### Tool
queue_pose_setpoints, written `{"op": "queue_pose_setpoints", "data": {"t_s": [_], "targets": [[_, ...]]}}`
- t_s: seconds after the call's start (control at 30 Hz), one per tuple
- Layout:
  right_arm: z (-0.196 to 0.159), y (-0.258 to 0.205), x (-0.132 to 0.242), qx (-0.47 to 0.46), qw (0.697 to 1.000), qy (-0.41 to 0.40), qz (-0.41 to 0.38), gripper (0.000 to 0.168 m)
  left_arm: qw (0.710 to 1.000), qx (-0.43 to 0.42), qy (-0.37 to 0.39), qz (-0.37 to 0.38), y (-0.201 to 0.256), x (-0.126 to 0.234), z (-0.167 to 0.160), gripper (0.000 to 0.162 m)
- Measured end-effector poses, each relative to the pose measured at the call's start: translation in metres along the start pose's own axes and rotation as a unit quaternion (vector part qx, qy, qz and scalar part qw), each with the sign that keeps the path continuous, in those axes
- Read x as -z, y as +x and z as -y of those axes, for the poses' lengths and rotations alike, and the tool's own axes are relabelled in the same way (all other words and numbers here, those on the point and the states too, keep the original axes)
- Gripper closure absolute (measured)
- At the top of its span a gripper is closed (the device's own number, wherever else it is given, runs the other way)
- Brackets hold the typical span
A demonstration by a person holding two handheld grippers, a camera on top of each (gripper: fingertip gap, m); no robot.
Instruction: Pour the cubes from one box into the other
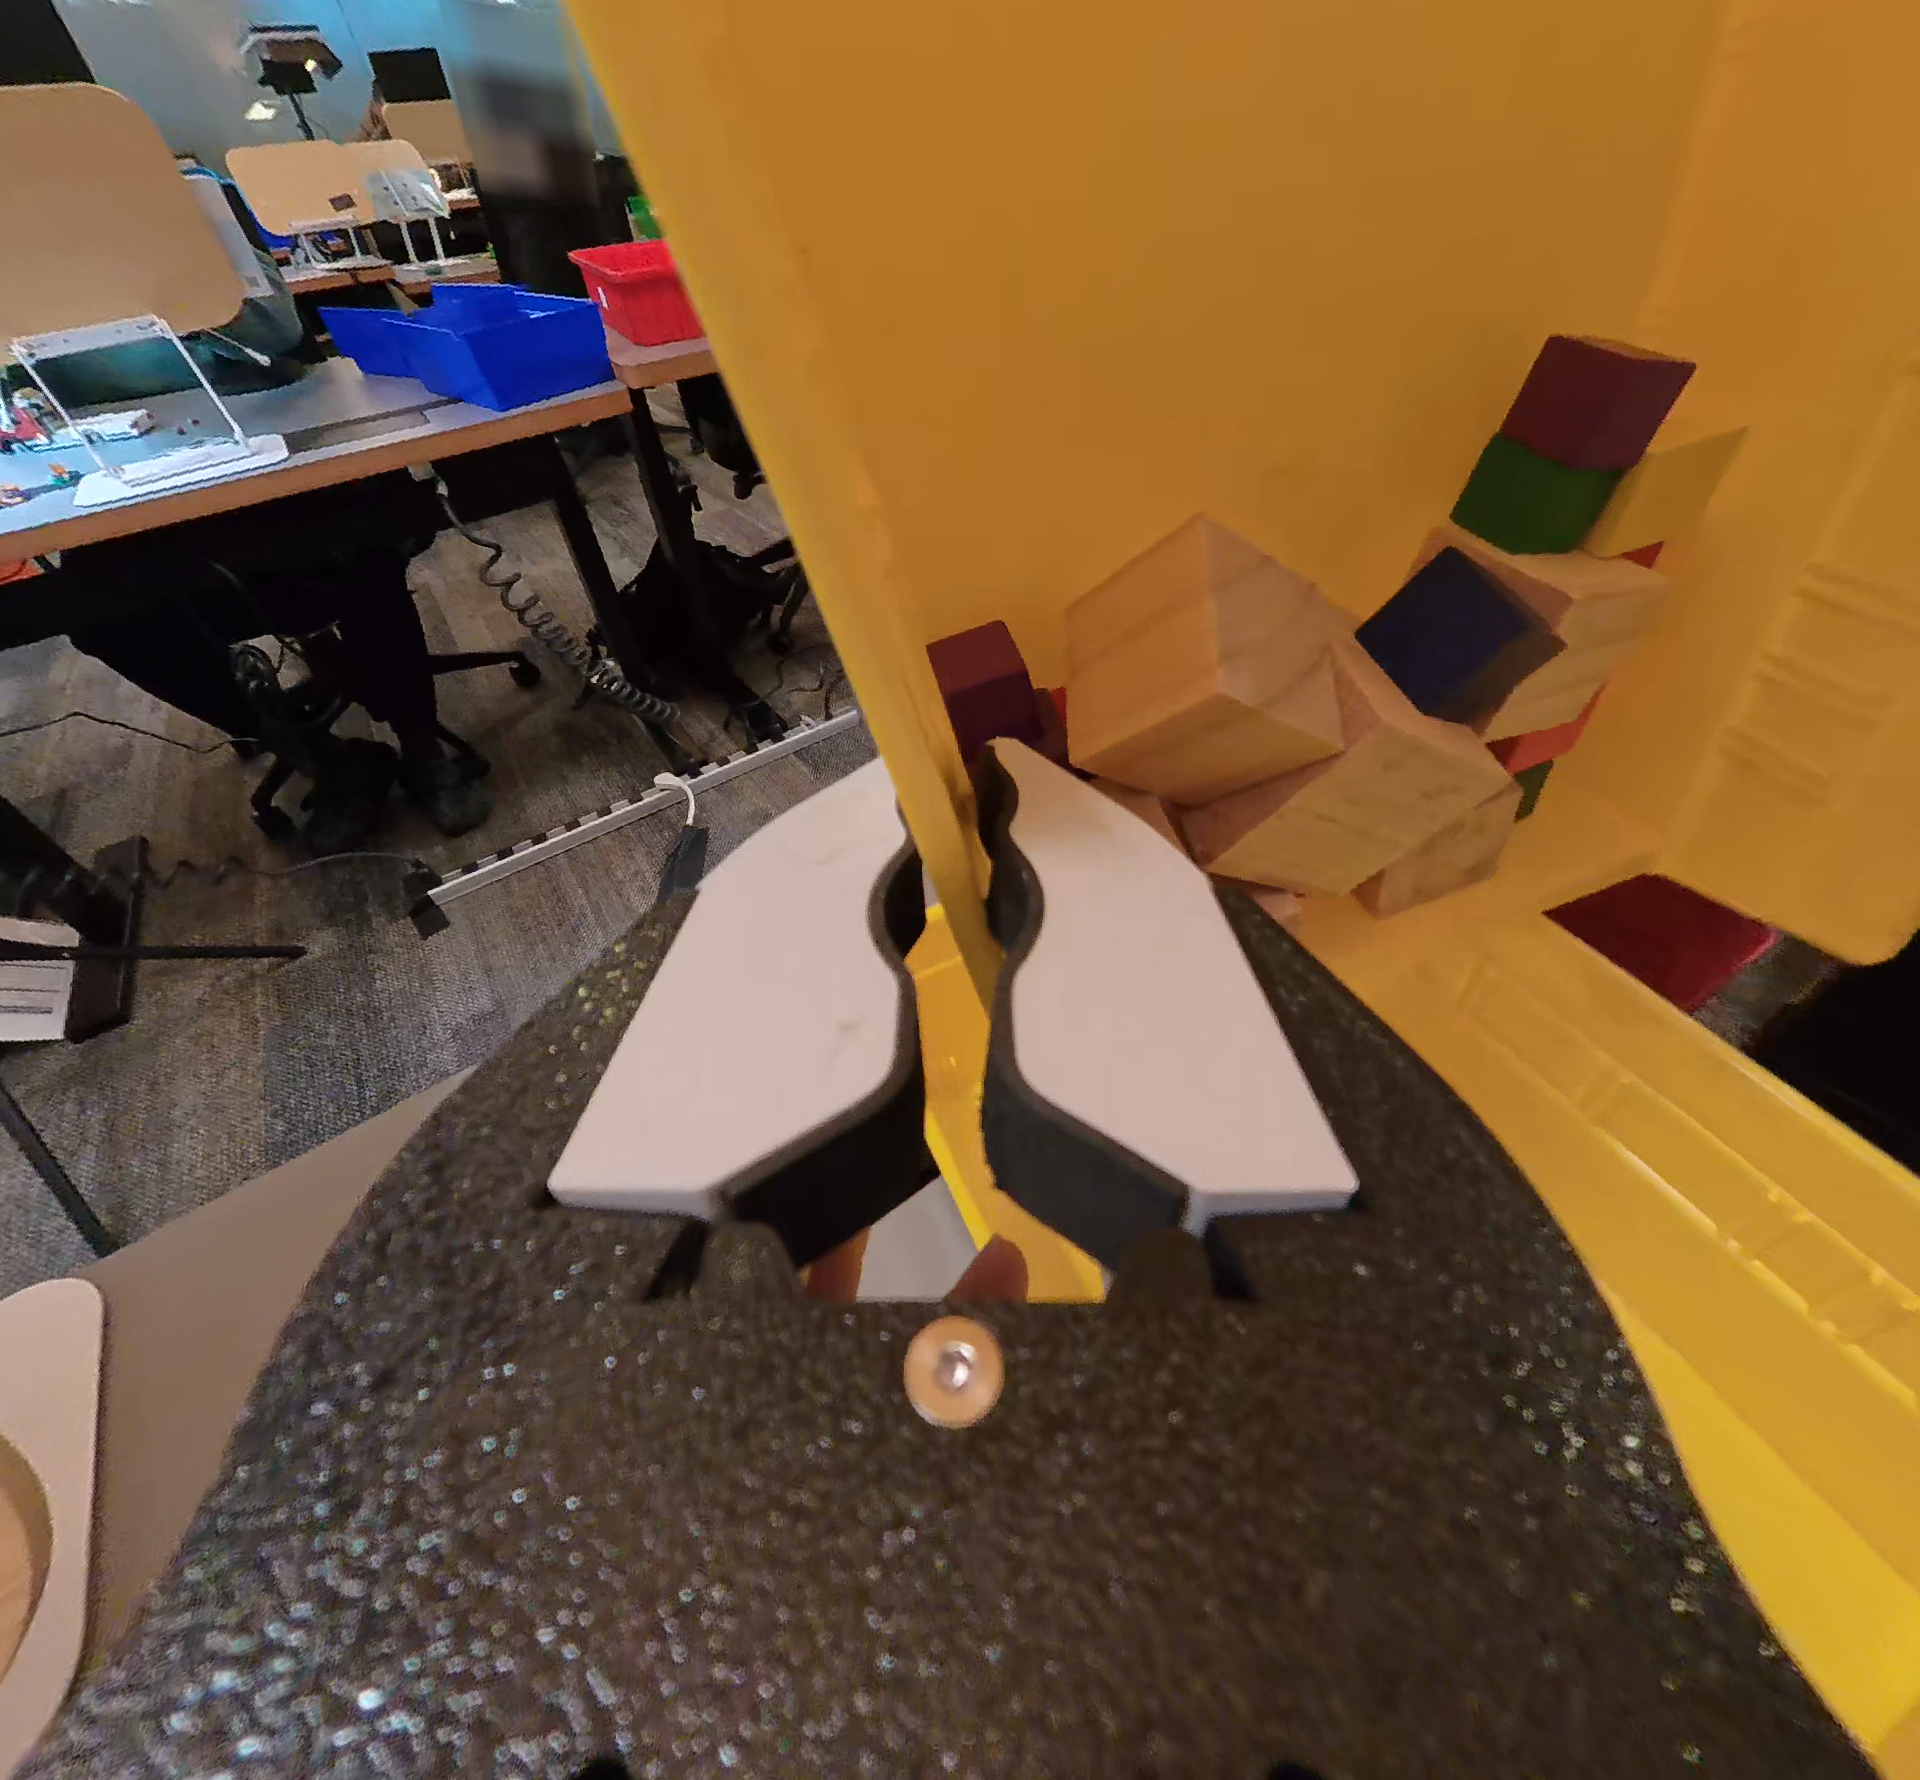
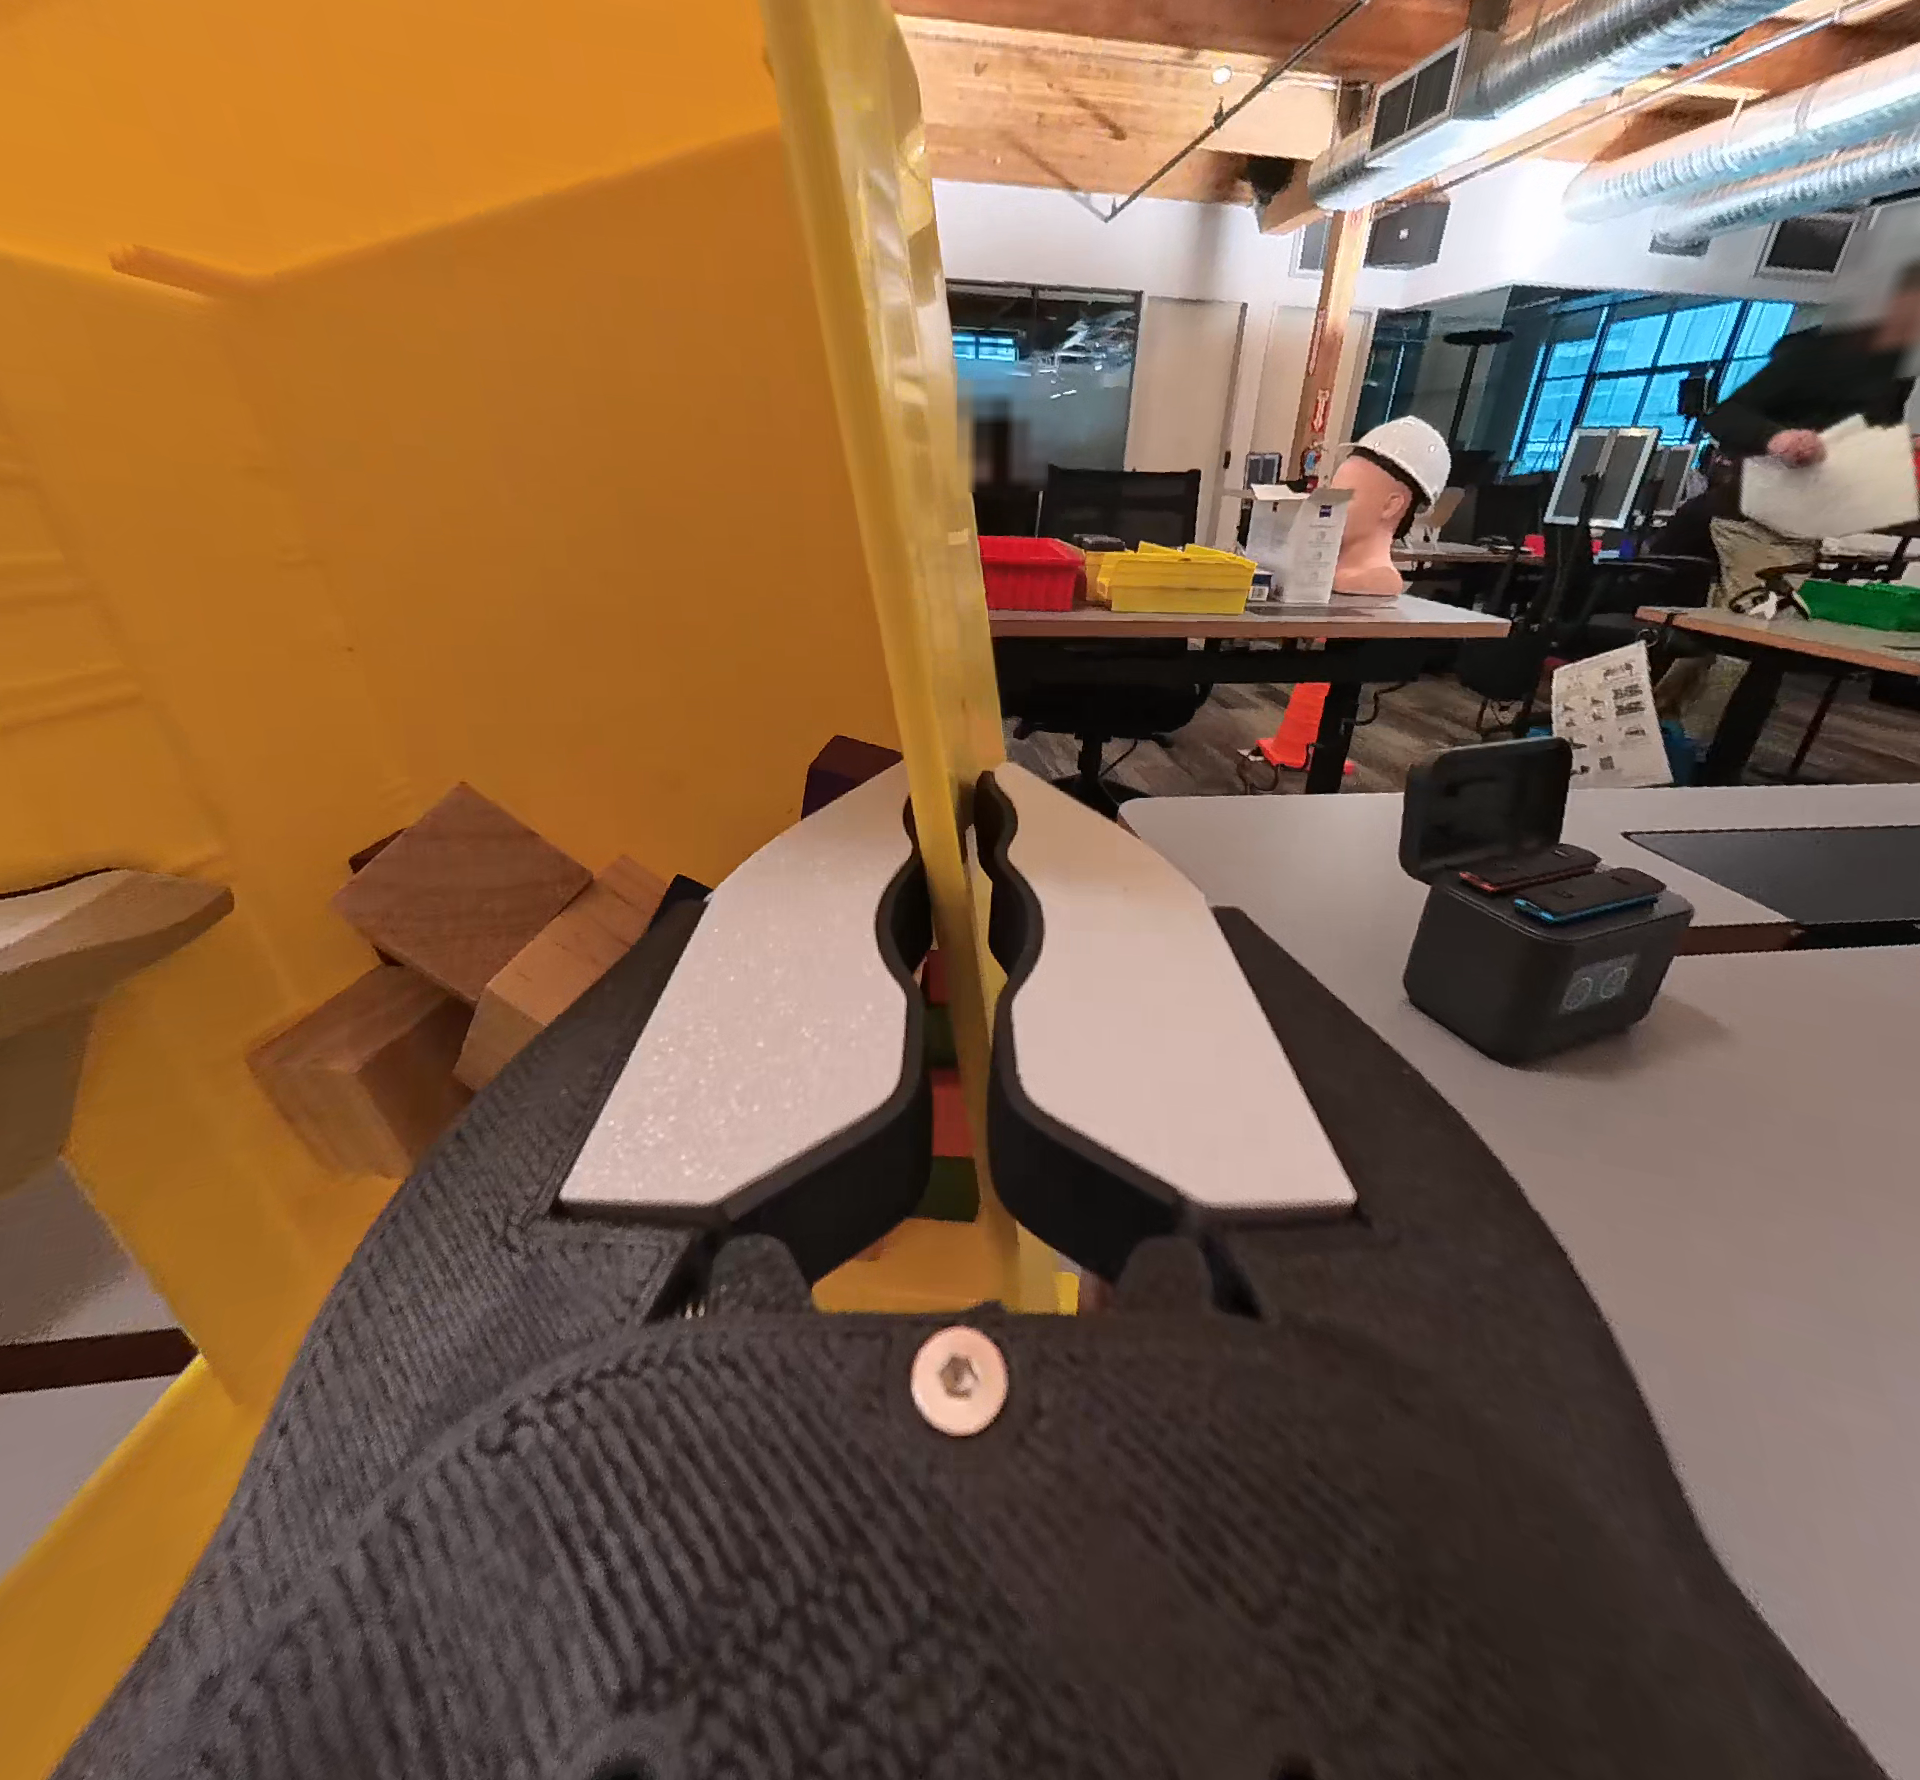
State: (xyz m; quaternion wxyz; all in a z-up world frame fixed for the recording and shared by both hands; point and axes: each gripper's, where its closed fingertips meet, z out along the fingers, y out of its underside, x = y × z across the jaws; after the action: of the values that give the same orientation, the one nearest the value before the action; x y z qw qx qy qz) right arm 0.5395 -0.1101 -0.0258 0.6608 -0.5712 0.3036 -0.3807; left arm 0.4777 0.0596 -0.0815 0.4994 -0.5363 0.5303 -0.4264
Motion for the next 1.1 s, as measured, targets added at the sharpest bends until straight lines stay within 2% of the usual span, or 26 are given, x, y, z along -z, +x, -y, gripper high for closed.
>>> {"op": "queue_pose_setpoints", "data": {"t_s": [0.13,0.4,0.57,0.9,1.1], "targets": [[0.004,0.0,0.001,-0.004,1.0,0.019,0.004,0.162,1.0,0.002,0.023,0.007,-0.002,0.003,0.01,0.156],[0.001,0.0,0.003,-0.04,0.998,0.038,0.012,0.161,0.999,0.031,0.035,0.017,0.0,0.006,0.008,0.156],[0.002,0.001,0.006,-0.06,0.996,0.058,0.015,0.161,0.999,0.016,0.048,0.019,0.001,0.007,0.01,0.156],[-0.015,0.0,0.003,-0.07,0.996,0.046,0.017,0.159,1.0,0.003,0.008,0.013,0.003,-0.002,-0.016,0.156],[-0.003,-0.001,0.0,-0.073,0.995,0.058,0.027,0.159,1.0,0.004,0.015,0.011,0.003,-0.001,-0.011,0.156]]}}
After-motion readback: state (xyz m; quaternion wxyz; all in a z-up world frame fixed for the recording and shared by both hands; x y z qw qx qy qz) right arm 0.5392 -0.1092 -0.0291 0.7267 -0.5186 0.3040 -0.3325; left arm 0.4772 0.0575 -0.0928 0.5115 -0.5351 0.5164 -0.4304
